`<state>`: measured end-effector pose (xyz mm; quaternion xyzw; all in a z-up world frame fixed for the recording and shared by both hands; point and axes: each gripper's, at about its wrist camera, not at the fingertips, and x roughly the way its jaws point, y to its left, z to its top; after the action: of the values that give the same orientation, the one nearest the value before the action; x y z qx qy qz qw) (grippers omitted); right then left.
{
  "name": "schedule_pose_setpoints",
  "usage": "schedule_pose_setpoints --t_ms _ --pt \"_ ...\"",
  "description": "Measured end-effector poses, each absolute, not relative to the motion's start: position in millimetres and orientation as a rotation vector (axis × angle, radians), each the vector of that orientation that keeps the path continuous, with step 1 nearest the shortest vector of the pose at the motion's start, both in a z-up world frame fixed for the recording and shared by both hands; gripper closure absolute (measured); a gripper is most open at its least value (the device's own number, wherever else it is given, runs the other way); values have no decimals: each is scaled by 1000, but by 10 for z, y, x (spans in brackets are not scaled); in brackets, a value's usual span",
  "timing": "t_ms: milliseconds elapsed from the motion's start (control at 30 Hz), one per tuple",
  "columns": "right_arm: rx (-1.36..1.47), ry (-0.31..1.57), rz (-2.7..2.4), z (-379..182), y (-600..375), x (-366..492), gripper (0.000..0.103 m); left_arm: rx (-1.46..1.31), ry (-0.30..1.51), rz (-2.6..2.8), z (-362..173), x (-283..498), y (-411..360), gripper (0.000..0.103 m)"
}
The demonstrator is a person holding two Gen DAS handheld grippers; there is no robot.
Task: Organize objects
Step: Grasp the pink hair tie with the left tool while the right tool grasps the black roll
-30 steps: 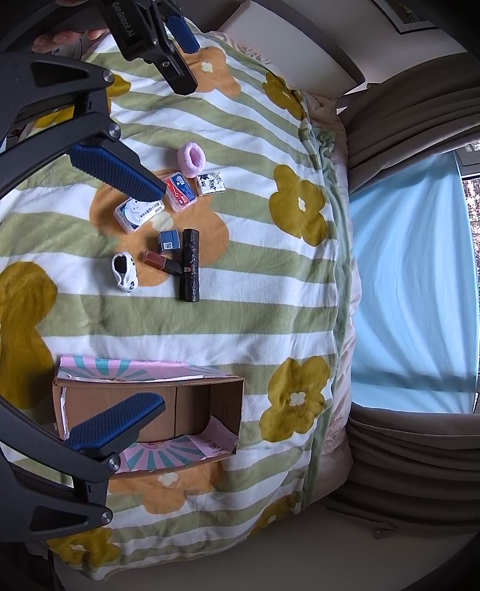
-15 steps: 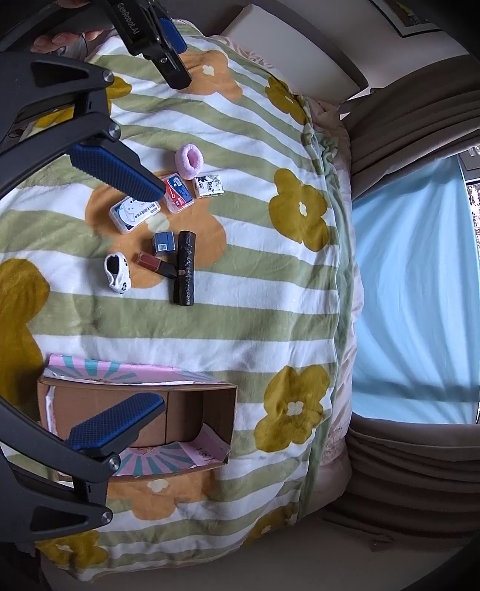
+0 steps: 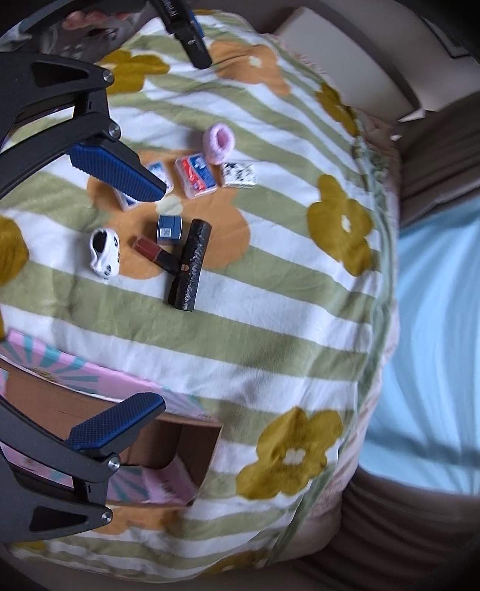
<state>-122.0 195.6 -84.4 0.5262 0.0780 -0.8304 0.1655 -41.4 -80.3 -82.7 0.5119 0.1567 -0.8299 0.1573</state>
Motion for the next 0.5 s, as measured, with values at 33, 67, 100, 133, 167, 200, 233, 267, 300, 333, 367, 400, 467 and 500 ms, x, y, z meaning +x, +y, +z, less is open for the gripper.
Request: schedule_pose_setpoints --t_ms 33,67,100,133,167,200,233,267,300,333,367,400,467,500 --pt "1503 249 -2345 -927 1929 -1289 0 1470 450 -2363 -886 -447 -816 1" --pt "1508 277 -2322 -1014 1906 -1360 0 1476 456 -2349 -964 -496 -841 1" --pt "1509 307 -2299 -1103 1898 -1438 0 1484 460 -2332 -1064 -556 -874 1" --pt "1510 332 -2277 -1178 1894 -1507 0 1487 459 -2322 -1126 -593 -883 1" --pt "1510 360 -2247 -1264 1883 -1569 0 1492 458 -2309 -1208 -644 -902 1" --pt "1504 387 -2217 -1347 1866 -1630 0 1497 458 -2295 -1314 -711 -934 1" --pt "1500 416 -2185 -1435 1844 -1692 0 1503 461 -2282 -1396 -760 -951 1" --pt "1495 451 -2153 -1528 1813 -1754 1 1507 466 -2272 -1463 -802 -973 0" --pt "1486 482 -2126 -1607 1779 -1808 3 1512 474 -2259 -1561 -863 -1006 1" --pt "1476 516 -2088 -1707 1741 -1861 4 1515 481 -2248 -1642 -912 -1030 1" --pt "1471 546 -2062 -1786 1707 -1912 5 1522 498 -2236 -1751 -979 -1074 1" --pt "1464 574 -2040 -1861 1670 -1952 6 1528 509 -2227 -1836 -1024 -1098 0" --pt "1447 630 -1993 -2037 1569 -2035 7 1537 520 -2219 -2002 -1121 -1157 1" --pt "1442 659 -1964 -2131 1517 -2067 10 1542 519 -2213 -2065 -1154 -1178 1"
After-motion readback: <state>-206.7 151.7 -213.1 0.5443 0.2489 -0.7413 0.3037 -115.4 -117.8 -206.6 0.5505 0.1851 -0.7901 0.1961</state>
